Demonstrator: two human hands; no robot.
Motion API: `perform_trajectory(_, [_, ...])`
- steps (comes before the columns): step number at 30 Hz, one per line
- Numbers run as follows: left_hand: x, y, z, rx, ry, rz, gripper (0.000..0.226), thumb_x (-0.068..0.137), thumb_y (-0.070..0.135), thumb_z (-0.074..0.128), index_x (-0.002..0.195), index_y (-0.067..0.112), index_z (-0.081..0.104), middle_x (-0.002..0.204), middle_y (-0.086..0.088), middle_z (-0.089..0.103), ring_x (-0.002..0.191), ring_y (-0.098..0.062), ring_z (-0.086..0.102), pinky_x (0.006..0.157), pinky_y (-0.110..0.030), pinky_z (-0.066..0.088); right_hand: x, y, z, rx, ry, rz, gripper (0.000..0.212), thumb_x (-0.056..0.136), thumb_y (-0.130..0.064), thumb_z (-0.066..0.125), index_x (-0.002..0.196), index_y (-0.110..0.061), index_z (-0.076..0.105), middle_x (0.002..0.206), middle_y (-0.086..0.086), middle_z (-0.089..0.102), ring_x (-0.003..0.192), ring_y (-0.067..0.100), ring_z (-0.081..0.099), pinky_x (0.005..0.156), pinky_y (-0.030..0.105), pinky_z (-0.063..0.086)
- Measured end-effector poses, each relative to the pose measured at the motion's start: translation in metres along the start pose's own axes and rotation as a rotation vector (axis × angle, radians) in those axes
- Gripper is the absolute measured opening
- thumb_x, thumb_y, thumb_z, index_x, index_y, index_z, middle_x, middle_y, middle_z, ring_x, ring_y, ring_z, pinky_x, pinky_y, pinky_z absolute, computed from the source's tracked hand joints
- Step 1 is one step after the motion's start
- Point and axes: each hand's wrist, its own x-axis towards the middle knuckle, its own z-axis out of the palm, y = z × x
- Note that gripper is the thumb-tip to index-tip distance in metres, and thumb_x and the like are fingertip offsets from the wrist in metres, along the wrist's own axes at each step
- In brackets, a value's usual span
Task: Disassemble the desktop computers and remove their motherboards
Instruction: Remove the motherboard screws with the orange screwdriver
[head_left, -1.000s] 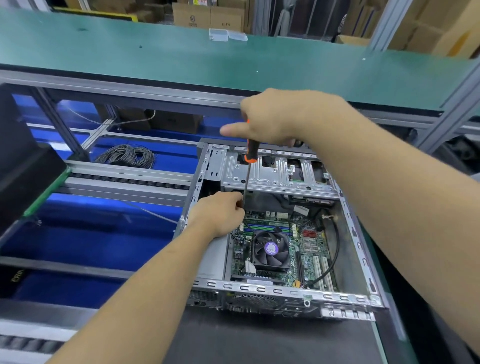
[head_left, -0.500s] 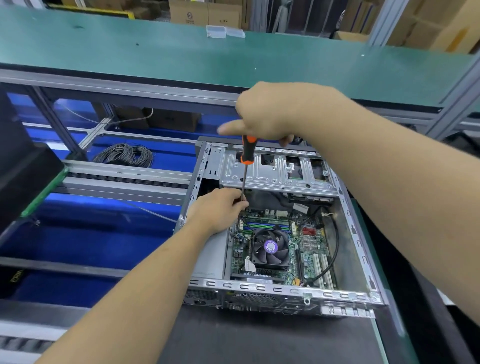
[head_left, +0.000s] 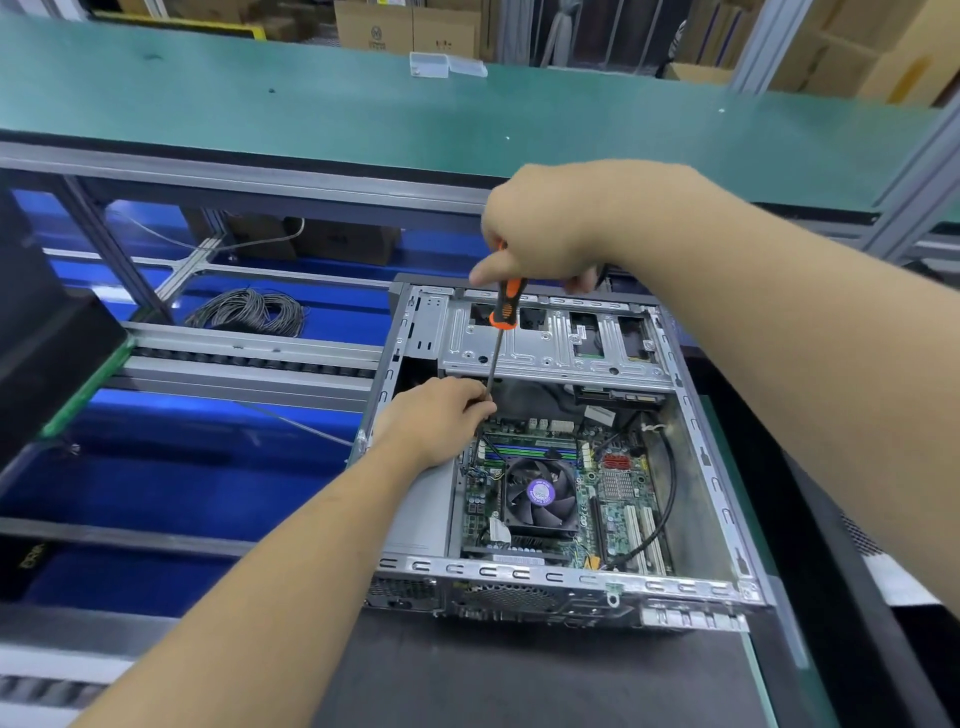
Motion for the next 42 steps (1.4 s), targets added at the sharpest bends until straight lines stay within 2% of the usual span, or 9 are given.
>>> perform_trajectory(3, [-0.001, -0.001, 0.0, 0.002, 0.002, -0.005, 0.025, 0.1, 0.049, 0.046, 0.099, 0.033, 0.066, 0.089, 0.012, 0.067, 0.083, -0.016, 0.063, 0.076, -0.041, 0.056, -0.004, -0.002, -0.001, 0.04, 0.032, -0.092, 0.04, 0.087, -0.056, 0.064, 0.11, -0.023, 0.061, 0.089, -0.011, 0.057, 0.075, 0.016, 0.064, 0.071, 0.032, 0.046])
perform_trajectory(6, [0.0, -0.001, 0.001, 0.006, 0.002, 0.012, 0.025, 0.1, 0.049, 0.045, 0.1, 0.035, 0.066, 0.087, 0.015, 0.067, 0.08, -0.014, 0.062, 0.074, -0.04, 0.056, -0.008, -0.006, -0.001, 0.016, -0.001, 0.111, 0.064, 0.092, -0.069, 0.044, 0.093, -0.007, 0.06, 0.061, 0.003, 0.068, 0.042, 0.018, 0.062, 0.057, 0.031, 0.042])
perform_trajectory(9, [0.0, -0.001, 0.002, 0.006, 0.008, 0.009, 0.023, 0.1, 0.048, 0.046, 0.097, 0.034, 0.065, 0.085, 0.015, 0.066, 0.08, -0.014, 0.061, 0.075, -0.04, 0.056, -0.005, -0.005, 0.003, 0.021, 0.08, -0.071, 0.02, 0.095, -0.035, 0.059, 0.101, -0.016, 0.063, 0.087, -0.002, 0.067, 0.074, 0.021, 0.058, 0.067, 0.033, 0.044])
perform_trajectory(18, [-0.001, 0.0, -0.001, -0.008, 0.001, -0.012, 0.02, 0.101, 0.046, 0.046, 0.097, 0.035, 0.063, 0.093, 0.013, 0.068, 0.088, -0.017, 0.062, 0.079, -0.041, 0.055, -0.004, -0.009, 0.0, 0.104, 0.018, -0.062, 0.033, 0.091, -0.049, 0.063, 0.109, -0.022, 0.056, 0.084, -0.01, 0.063, 0.07, 0.024, 0.07, 0.07, 0.04, 0.057])
perform_trajectory(21, [-0.001, 0.001, -0.001, 0.003, 0.0, -0.003, 0.022, 0.101, 0.046, 0.046, 0.1, 0.033, 0.064, 0.091, 0.011, 0.068, 0.086, -0.018, 0.063, 0.077, -0.041, 0.055, -0.003, -0.006, -0.001, 0.074, 0.038, 0.038, 0.05, 0.095, -0.059, 0.051, 0.088, -0.01, 0.059, 0.049, -0.003, 0.064, 0.044, 0.022, 0.066, 0.063, 0.037, 0.057])
perform_trajectory(24, [-0.002, 0.002, -0.002, 0.001, -0.005, -0.007, 0.023, 0.101, 0.046, 0.046, 0.099, 0.033, 0.065, 0.094, 0.012, 0.069, 0.088, -0.017, 0.064, 0.078, -0.041, 0.055, -0.003, -0.001, 0.0, 0.09, 0.011, -0.076, 0.034, 0.089, -0.05, 0.064, 0.108, -0.023, 0.057, 0.085, -0.008, 0.065, 0.073, 0.023, 0.067, 0.074, 0.041, 0.056])
perform_trajectory(35, [-0.002, 0.002, -0.002, 0.022, 0.0, 0.003, 0.023, 0.101, 0.046, 0.046, 0.101, 0.033, 0.065, 0.089, 0.012, 0.068, 0.084, -0.017, 0.063, 0.077, -0.039, 0.056, -0.001, -0.003, 0.002, 0.011, 0.058, 0.04, 0.047, 0.096, -0.055, 0.052, 0.086, -0.01, 0.06, 0.047, -0.002, 0.062, 0.039, 0.015, 0.062, 0.056, 0.032, 0.051])
perform_trajectory(38, [-0.002, 0.002, -0.003, 0.017, 0.005, -0.003, 0.021, 0.101, 0.047, 0.046, 0.099, 0.035, 0.064, 0.09, 0.014, 0.067, 0.084, -0.015, 0.063, 0.077, -0.039, 0.056, -0.002, -0.003, -0.001, 0.078, 0.001, -0.041, 0.037, 0.088, -0.05, 0.065, 0.11, -0.021, 0.055, 0.086, -0.006, 0.061, 0.066, 0.025, 0.071, 0.068, 0.039, 0.056])
perform_trajectory(42, [-0.002, 0.002, -0.002, 0.016, 0.006, 0.008, 0.023, 0.101, 0.047, 0.046, 0.1, 0.035, 0.066, 0.091, 0.014, 0.068, 0.083, -0.015, 0.062, 0.074, -0.037, 0.055, -0.003, 0.001, 0.0, 0.061, 0.039, 0.008, 0.034, 0.097, -0.047, 0.053, 0.091, -0.014, 0.06, 0.075, 0.005, 0.067, 0.058, 0.028, 0.069, 0.069, 0.041, 0.057])
